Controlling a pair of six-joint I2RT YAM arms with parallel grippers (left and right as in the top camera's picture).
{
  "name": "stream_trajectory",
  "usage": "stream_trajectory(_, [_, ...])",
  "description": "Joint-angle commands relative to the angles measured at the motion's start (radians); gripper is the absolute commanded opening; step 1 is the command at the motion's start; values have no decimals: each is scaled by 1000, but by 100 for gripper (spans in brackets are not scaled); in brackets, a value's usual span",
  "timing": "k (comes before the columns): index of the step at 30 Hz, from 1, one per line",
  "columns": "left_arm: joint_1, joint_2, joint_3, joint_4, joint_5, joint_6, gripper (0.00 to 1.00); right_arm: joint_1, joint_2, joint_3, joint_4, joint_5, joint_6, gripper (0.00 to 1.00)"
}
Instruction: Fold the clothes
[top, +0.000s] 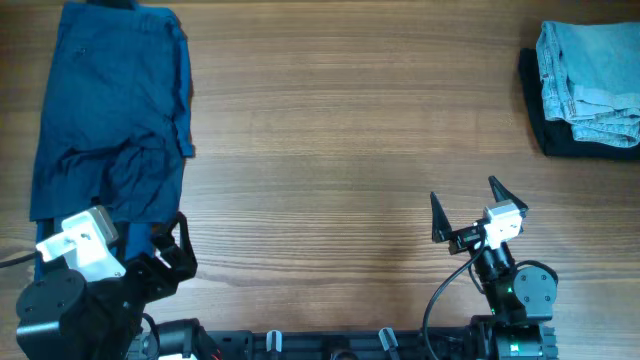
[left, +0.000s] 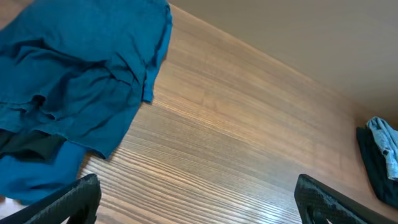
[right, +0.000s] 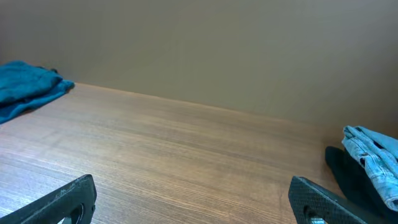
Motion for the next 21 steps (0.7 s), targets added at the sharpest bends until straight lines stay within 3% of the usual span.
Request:
stream_trajectory(1, [-1, -4, -51, 21, 14, 16, 100, 5, -9, -1, 3, 16, 7, 100])
stream_trajectory(4, [-1, -45, -208, 206, 38, 17, 100, 5, -9, -1, 3, 16, 8, 100])
stream_trajectory(12, [-1, -228, -750, 939, 175, 17, 100, 5, -9, -1, 3, 17, 8, 100])
stream_trajectory(21, [-2, -466, -967, 1001, 84, 52, 100, 5, -9, -1, 3, 17, 8, 100])
